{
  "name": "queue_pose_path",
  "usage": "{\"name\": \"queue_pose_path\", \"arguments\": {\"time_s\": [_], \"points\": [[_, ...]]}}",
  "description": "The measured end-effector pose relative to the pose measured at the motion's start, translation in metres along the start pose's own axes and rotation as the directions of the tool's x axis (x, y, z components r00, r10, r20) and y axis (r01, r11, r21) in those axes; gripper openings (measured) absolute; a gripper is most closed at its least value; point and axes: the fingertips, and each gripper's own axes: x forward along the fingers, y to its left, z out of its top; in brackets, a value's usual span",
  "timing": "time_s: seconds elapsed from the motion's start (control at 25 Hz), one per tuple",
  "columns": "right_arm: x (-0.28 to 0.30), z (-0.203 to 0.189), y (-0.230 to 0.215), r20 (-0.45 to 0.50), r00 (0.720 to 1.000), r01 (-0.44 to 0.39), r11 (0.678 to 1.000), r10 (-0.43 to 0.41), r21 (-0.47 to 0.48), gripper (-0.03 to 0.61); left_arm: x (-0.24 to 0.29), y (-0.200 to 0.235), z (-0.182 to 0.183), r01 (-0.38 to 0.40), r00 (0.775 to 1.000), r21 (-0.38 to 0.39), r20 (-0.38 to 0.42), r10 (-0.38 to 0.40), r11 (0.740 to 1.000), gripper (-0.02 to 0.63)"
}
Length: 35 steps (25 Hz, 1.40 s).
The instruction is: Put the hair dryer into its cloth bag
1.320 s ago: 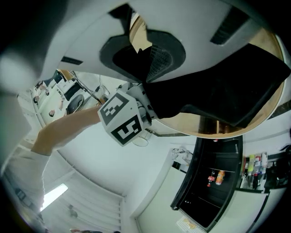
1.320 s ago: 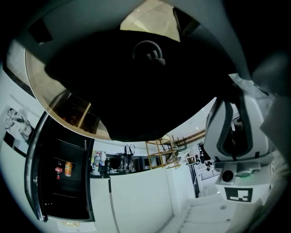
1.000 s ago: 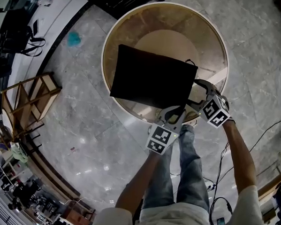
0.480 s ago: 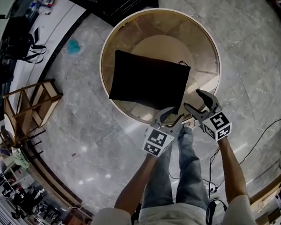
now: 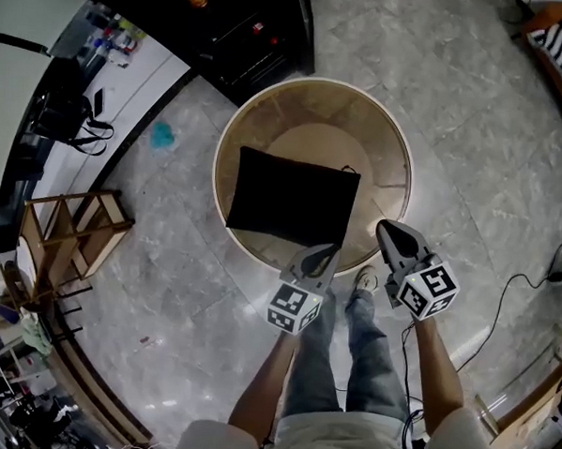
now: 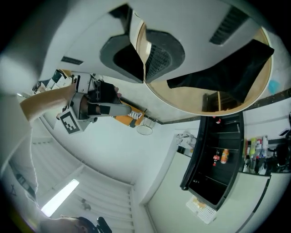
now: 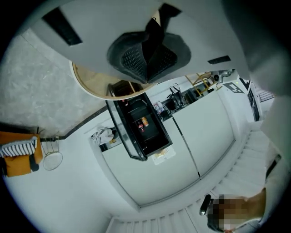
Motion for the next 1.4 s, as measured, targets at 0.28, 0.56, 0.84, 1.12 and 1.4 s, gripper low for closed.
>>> {"name": "queue_pose_path", "arguments": {"time_s": [0.28,0.56,0.84,1.12,1.4], "points": [[-0.051,0.046,0.041,0.028,0.997,-0.069,0.990,0.073,-0.121,0.028,-0.023,-0.041,0.037,0.025,0.998,-0.019,0.059,-0.023,1.000,0.030],[-0.102,0.077,0.077,-0.015,0.996,-0.084,0.947,0.083,-0.309,0.028,-0.054,-0.095,0.083,0.013,0.992,0.009,0.123,-0.014,1.000,0.030],[-0.133,0.123,0.107,0.034,0.992,-0.102,0.936,0.120,-0.338,0.028,-0.087,-0.135,0.138,-0.017,0.980,0.068,0.201,0.003,0.998,0.030],[-0.159,0.189,0.141,0.099,0.982,-0.106,0.898,0.163,-0.427,0.028,-0.110,-0.165,0.206,-0.049,0.951,0.147,0.309,0.001,0.988,0.029],[-0.178,0.210,0.160,0.127,0.975,-0.106,0.882,0.183,-0.459,0.028,-0.124,-0.188,0.229,-0.068,0.925,0.138,0.380,0.011,0.988,0.030]]}}
